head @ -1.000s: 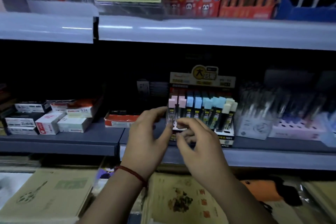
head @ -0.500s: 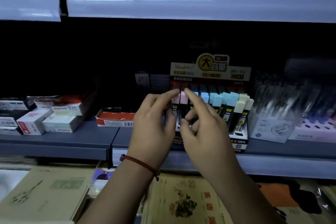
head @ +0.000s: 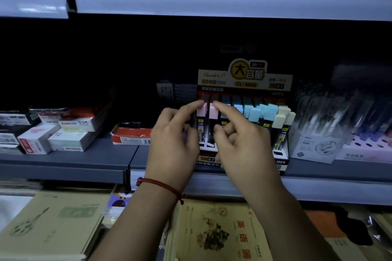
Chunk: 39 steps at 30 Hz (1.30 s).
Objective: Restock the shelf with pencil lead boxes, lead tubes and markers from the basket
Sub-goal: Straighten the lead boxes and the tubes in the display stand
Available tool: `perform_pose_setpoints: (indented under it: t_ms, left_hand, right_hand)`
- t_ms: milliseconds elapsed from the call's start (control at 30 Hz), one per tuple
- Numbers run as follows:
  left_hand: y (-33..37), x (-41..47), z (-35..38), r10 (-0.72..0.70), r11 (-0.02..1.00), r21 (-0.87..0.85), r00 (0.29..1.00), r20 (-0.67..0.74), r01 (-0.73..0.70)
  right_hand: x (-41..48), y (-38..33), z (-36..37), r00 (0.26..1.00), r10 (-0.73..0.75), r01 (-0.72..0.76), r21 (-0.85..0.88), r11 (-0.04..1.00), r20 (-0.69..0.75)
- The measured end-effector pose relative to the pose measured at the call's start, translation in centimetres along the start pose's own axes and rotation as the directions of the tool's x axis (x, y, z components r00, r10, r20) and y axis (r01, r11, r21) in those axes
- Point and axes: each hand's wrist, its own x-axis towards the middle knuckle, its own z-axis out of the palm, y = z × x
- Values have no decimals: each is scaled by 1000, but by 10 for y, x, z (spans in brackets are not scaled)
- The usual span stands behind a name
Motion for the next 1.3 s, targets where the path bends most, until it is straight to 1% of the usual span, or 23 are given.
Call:
perform_pose_setpoints:
  t_ms: [133, 233, 300, 400, 533, 600, 767, 867, 967, 1034, 1134, 1234, 1300]
  left_hand:
    - [1, 0, -2, -12, 1000, 6, 1000, 20, 12]
    - [2, -3, -2, 31, 1000, -4, 996, 88, -31]
    - [1, -3, -4, 30, 1000, -3, 993, 114, -30]
    - [-3, 0, -6, 2, 1000, 17, 997, 81, -3]
    - [-2, 2, -6, 103, 995, -19, 993, 50, -102]
    - [-1, 4, -5, 121, 992, -29, 992, 32, -120]
    - [3, 18, -3, 76, 993, -88, 997, -11, -77]
    - [2, 25, -3, 27, 987, -158, 1000, 16, -24]
    - [-4, 29, -3, -22, 977, -212, 998, 53, 33]
    - [-7, 30, -4, -28, 971, -234, 998, 58, 41]
    - [-5, 28, -3, 11, 971, -240, 999, 43, -1]
    - [-6, 27, -5, 76, 979, -193, 997, 27, -69]
    - [-7, 28, -7, 82, 983, -169, 996, 29, -76]
  right_hand:
    - [2, -1, 0, 1000, -8, 8, 15, 1000, -16]
    - [6, -5, 1, 999, -2, 4, 45, 999, -42]
    - [8, -9, 2, 998, 26, -21, 89, 996, -59]
    - [14, -14, 3, 996, 55, -46, 133, 990, -68]
    - [22, -18, 4, 996, 72, -64, 142, 988, -50]
    - [24, -20, 2, 997, 69, -62, 144, 988, -45]
    - [31, -31, -8, 996, 44, -29, 197, 980, -72]
    - [35, -34, -15, 995, 29, -8, 217, 976, -96]
    - [36, -31, -16, 995, 42, -21, 221, 975, -94]
    - [35, -28, -15, 995, 45, -27, 205, 978, -85]
    - [36, -25, -13, 997, 30, -17, 159, 987, -76]
    - [35, -24, -14, 997, 39, -26, 178, 984, -70]
    - [35, -24, -14, 997, 45, -31, 199, 980, -66]
